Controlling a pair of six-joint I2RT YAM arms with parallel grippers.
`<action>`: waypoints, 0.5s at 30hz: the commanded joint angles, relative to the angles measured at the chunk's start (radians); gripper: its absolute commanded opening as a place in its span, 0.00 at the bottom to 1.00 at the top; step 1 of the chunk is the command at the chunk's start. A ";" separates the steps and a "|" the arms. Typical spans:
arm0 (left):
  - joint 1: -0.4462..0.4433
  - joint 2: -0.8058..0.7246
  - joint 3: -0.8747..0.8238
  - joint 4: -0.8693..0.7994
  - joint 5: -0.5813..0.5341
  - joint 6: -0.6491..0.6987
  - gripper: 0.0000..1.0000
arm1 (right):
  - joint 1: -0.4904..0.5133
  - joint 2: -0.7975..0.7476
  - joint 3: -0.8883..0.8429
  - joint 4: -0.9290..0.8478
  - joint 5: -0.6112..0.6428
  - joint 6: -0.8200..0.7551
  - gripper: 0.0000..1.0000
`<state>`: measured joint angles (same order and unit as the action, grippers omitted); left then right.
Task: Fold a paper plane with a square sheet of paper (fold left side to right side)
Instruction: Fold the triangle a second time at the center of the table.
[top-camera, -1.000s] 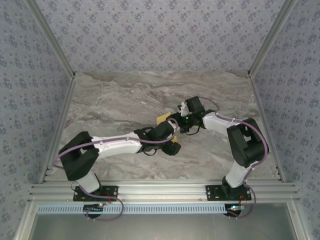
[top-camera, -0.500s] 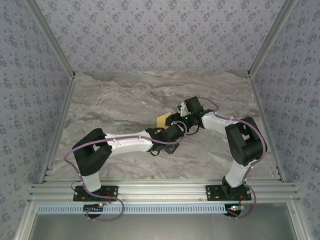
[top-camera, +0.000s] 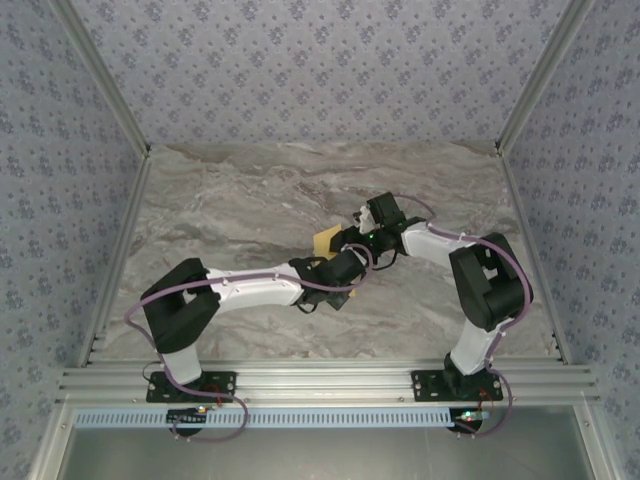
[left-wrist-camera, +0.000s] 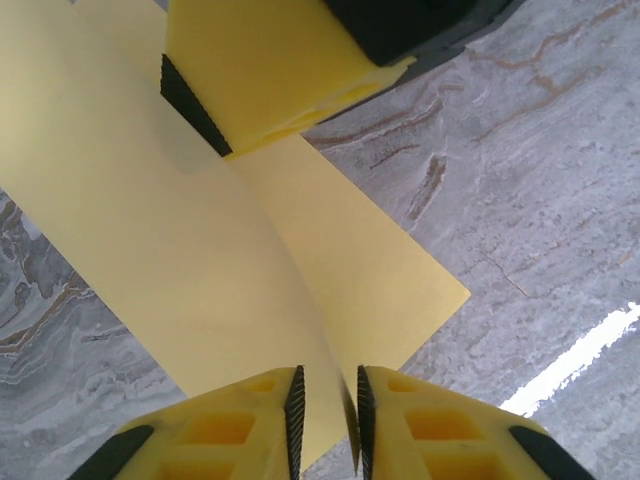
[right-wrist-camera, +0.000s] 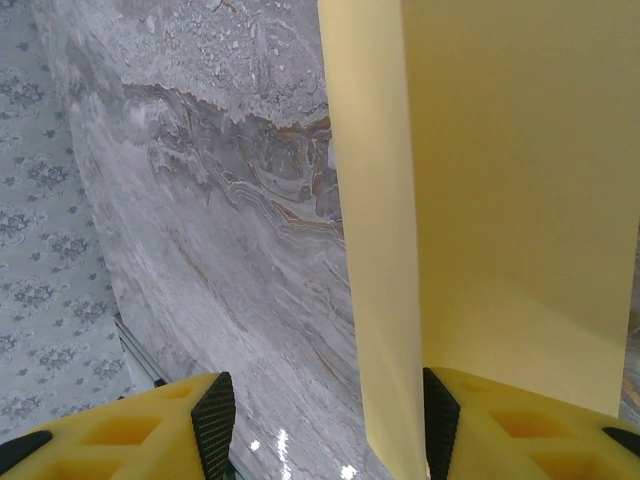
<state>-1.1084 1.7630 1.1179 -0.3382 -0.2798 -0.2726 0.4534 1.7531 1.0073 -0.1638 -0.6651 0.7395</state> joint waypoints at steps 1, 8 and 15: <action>-0.007 -0.046 -0.014 0.015 0.011 -0.003 0.19 | 0.004 0.018 0.031 -0.045 0.017 -0.025 0.54; -0.007 -0.068 -0.051 0.043 0.041 -0.033 0.07 | -0.016 -0.004 0.037 -0.019 0.019 -0.029 0.56; 0.042 -0.120 -0.107 0.113 0.147 -0.064 0.01 | -0.078 -0.047 0.080 -0.028 0.024 -0.050 0.63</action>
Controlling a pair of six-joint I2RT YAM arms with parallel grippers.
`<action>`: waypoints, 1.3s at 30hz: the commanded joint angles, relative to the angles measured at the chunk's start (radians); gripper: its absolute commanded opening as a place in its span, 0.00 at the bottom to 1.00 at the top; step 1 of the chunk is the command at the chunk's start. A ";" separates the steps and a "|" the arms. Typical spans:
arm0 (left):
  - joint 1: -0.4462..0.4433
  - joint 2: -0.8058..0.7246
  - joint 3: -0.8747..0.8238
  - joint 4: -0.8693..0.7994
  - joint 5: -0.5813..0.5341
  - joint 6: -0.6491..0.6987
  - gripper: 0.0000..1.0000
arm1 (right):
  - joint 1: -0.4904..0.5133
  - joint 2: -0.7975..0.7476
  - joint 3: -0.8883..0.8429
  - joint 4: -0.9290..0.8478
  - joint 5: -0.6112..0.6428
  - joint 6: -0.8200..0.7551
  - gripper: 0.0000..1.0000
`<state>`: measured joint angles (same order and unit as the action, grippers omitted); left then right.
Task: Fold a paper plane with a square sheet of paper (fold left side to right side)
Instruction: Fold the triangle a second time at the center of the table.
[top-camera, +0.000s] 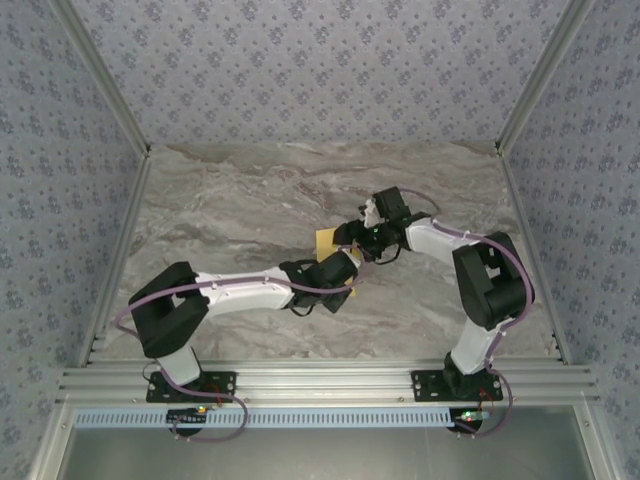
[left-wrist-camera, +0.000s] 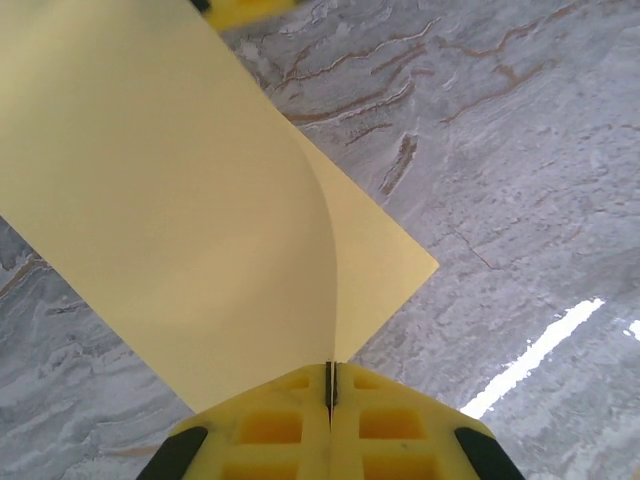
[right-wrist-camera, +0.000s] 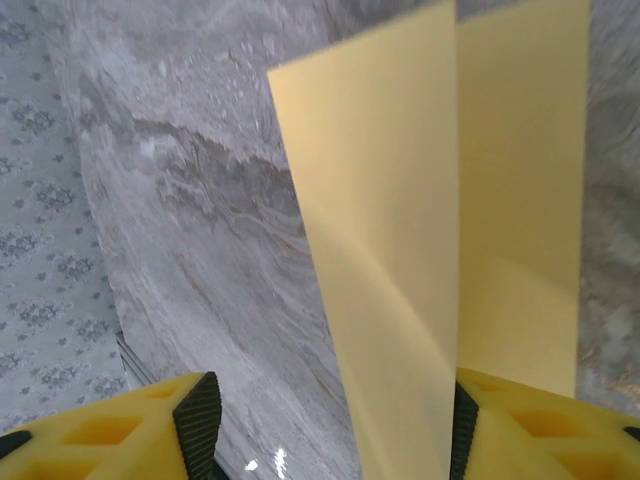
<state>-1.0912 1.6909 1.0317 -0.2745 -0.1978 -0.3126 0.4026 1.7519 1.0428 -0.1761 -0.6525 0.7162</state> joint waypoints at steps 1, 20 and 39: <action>0.036 -0.056 -0.031 0.067 0.093 -0.031 0.01 | -0.038 -0.058 0.048 -0.016 0.015 -0.030 0.63; 0.326 -0.161 -0.245 0.314 0.544 -0.188 0.02 | 0.060 -0.304 -0.277 -0.009 0.157 -0.111 0.24; 0.429 -0.083 -0.190 0.222 0.681 -0.119 0.04 | 0.178 -0.112 -0.267 -0.036 0.291 -0.078 0.03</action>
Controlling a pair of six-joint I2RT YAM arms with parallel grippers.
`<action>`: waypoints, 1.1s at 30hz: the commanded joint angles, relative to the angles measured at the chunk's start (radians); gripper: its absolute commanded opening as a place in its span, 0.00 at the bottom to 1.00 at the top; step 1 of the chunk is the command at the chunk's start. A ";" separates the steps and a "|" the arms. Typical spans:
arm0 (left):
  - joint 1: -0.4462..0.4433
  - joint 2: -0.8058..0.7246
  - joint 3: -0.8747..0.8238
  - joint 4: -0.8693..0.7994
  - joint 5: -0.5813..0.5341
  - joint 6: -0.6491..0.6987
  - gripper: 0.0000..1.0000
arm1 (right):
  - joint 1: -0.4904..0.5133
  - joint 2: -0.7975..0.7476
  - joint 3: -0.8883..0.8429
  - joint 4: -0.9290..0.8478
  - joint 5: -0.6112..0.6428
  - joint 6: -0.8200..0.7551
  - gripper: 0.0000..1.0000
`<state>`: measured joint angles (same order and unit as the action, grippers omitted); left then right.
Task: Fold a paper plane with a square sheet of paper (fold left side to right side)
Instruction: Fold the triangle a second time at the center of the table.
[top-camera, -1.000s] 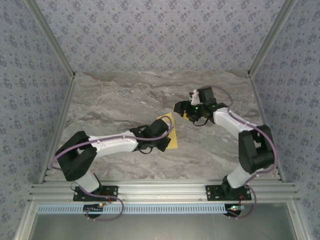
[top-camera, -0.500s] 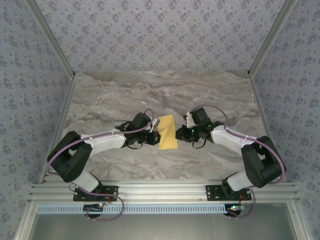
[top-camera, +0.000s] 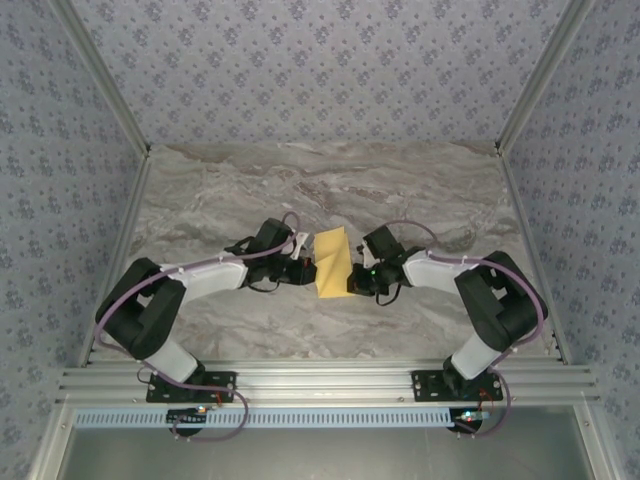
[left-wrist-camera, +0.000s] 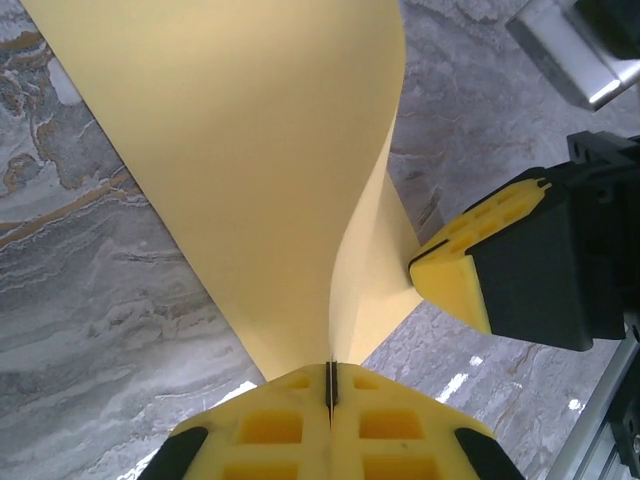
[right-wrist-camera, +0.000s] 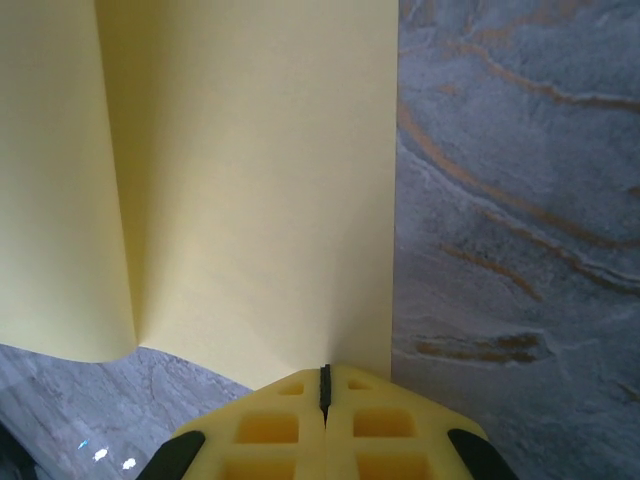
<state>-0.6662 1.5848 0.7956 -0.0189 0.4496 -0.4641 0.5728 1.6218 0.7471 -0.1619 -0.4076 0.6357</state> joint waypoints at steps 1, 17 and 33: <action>0.004 0.031 0.050 -0.038 0.035 0.037 0.04 | 0.009 0.022 0.033 -0.069 0.054 0.002 0.03; 0.037 0.131 0.126 -0.076 0.031 0.086 0.04 | 0.031 0.061 0.061 -0.170 0.090 -0.065 0.03; 0.037 0.193 0.166 -0.086 0.053 0.107 0.05 | 0.043 0.064 0.075 -0.197 0.102 -0.082 0.03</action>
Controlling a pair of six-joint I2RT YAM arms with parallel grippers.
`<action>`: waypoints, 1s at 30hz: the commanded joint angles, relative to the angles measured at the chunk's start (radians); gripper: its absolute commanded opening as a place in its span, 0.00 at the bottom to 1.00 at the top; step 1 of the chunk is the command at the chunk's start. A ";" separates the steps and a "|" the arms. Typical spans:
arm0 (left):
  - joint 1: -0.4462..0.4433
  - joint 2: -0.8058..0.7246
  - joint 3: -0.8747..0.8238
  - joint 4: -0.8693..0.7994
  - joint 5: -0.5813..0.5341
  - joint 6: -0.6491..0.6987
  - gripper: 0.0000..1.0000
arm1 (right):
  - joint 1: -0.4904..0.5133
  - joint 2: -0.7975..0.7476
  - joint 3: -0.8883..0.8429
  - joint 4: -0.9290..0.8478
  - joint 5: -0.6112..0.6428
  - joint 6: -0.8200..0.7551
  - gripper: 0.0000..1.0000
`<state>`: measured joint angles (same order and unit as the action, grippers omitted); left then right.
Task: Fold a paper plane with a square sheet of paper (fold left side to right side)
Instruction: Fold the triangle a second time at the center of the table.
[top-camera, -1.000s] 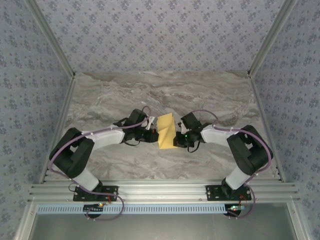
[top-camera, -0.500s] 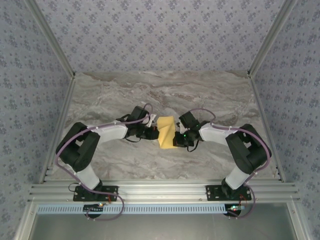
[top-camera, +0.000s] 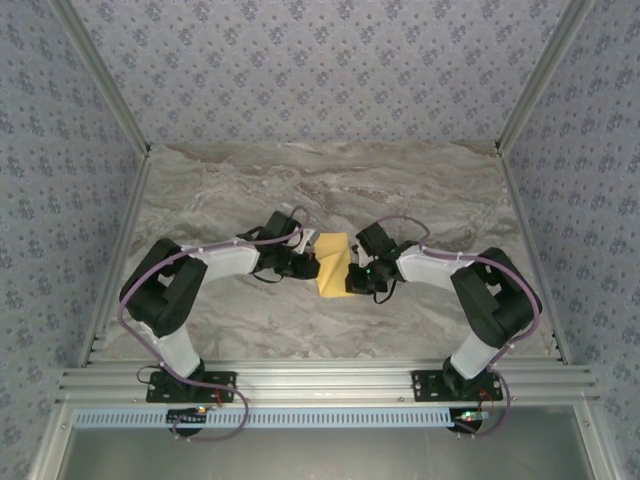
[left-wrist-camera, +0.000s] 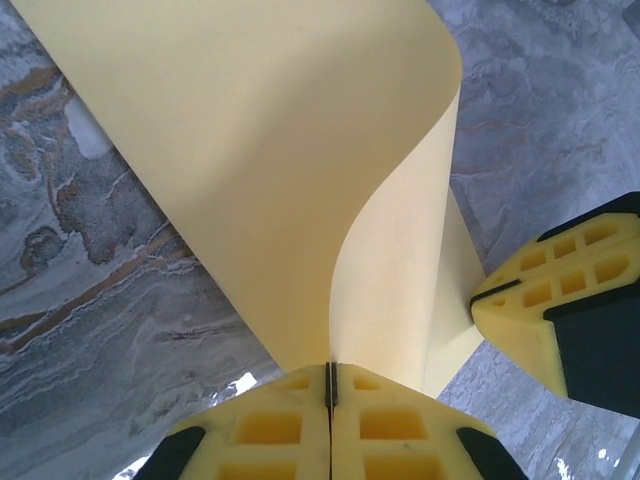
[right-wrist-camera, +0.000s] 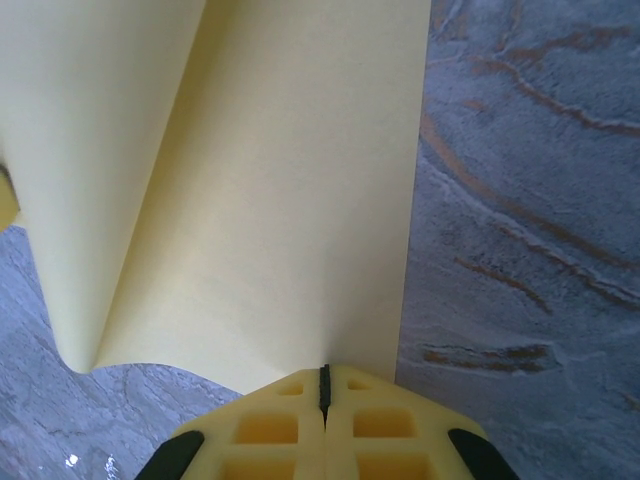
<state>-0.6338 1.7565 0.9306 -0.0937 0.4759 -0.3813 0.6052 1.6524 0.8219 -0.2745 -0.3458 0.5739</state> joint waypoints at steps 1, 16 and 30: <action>0.004 0.024 0.032 -0.011 0.028 0.025 0.05 | 0.011 0.032 0.001 -0.083 0.040 -0.022 0.03; 0.004 0.057 0.052 -0.018 0.053 0.046 0.10 | 0.016 0.035 0.007 -0.095 0.046 -0.029 0.03; 0.005 0.077 0.068 -0.021 0.055 0.051 0.12 | 0.025 0.036 0.011 -0.107 0.057 -0.032 0.03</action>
<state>-0.6338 1.8095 0.9703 -0.1051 0.5095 -0.3508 0.6182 1.6550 0.8349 -0.2939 -0.3233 0.5560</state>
